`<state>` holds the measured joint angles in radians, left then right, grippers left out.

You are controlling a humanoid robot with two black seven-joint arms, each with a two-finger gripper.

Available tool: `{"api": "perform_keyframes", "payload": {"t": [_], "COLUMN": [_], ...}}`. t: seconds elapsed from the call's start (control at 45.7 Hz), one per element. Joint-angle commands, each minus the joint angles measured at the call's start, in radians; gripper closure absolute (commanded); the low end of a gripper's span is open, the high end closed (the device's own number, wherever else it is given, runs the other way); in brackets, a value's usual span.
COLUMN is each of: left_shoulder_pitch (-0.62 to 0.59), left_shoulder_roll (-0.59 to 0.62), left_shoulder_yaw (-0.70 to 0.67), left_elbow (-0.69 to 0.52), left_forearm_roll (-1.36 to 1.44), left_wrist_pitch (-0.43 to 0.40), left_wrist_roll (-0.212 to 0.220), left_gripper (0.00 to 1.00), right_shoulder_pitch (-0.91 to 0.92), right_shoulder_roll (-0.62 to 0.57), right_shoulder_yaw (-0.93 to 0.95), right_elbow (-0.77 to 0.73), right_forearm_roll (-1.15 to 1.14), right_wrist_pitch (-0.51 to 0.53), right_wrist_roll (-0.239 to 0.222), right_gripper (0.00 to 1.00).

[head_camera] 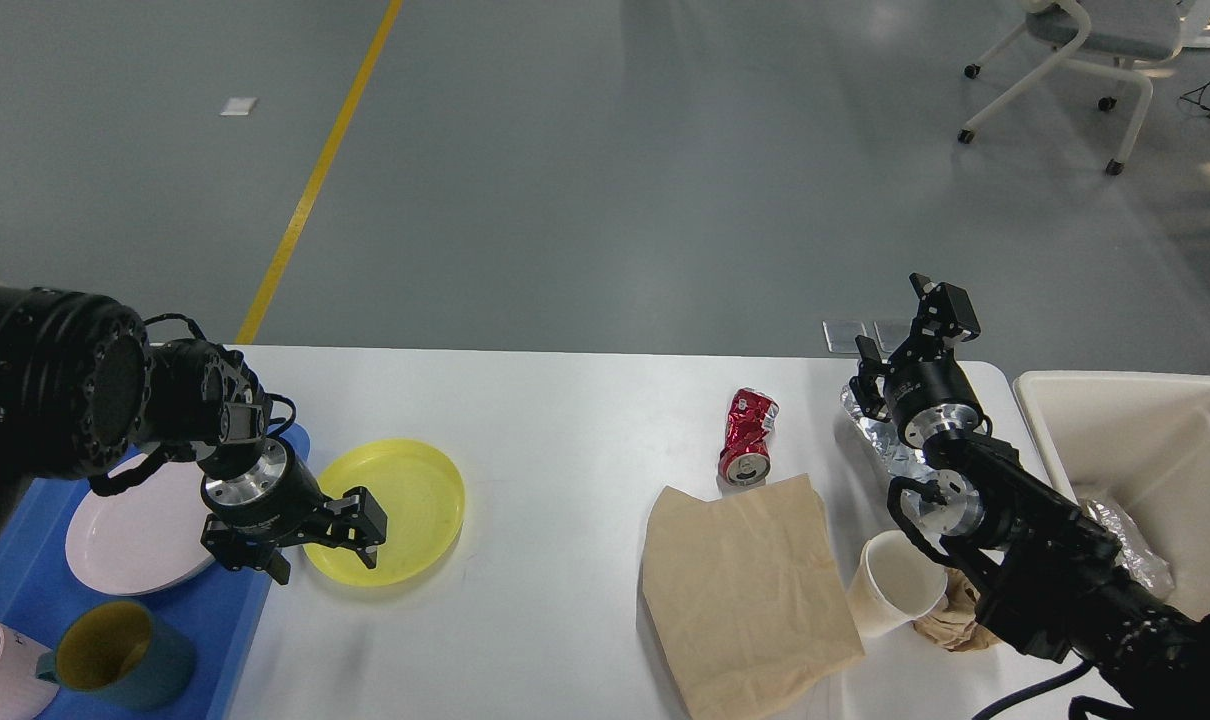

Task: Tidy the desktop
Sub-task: 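Move the left gripper to the yellow plate rim and grasp it, then lift the yellow plate with the left gripper toward the blue tray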

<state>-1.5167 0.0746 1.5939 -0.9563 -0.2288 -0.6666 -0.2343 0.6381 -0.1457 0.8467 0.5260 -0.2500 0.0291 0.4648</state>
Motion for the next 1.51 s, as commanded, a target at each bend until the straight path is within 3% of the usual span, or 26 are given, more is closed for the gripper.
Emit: {"api": "perform_keyframes", "payload": {"t": [0.0, 0.372, 0.81, 1.489], "left_shoulder_pitch": [0.032, 0.096, 0.210, 0.234], "left_shoulder_roll": [0.002, 0.011, 0.070, 0.076], "left_shoulder_yaw": [0.000, -0.008, -0.132, -0.164], "left_elbow": [0.010, 0.014, 0.120, 0.215], "left_forearm_roll": [-0.064, -0.152, -0.150, -0.150], "left_wrist_pitch": [0.035, 0.139, 0.153, 0.157], "left_wrist_roll": [0.027, 0.039, 0.170, 0.173], "left_gripper": [0.11, 0.13, 0.14, 0.23], "right_shoulder_pitch": [0.000, 0.000, 0.000, 0.000], "right_shoulder_roll": [0.000, 0.000, 0.000, 0.000], "right_shoulder_yaw": [0.000, -0.001, 0.000, 0.000], "right_elbow": [0.000, 0.000, 0.000, 0.000], "right_forearm_roll": [0.000, 0.000, 0.000, 0.000], "right_wrist_pitch": [0.000, 0.000, 0.000, 0.000], "right_wrist_roll": [0.000, 0.000, 0.000, 0.000], "right_gripper": [0.00, 0.00, 0.00, 0.00]}}
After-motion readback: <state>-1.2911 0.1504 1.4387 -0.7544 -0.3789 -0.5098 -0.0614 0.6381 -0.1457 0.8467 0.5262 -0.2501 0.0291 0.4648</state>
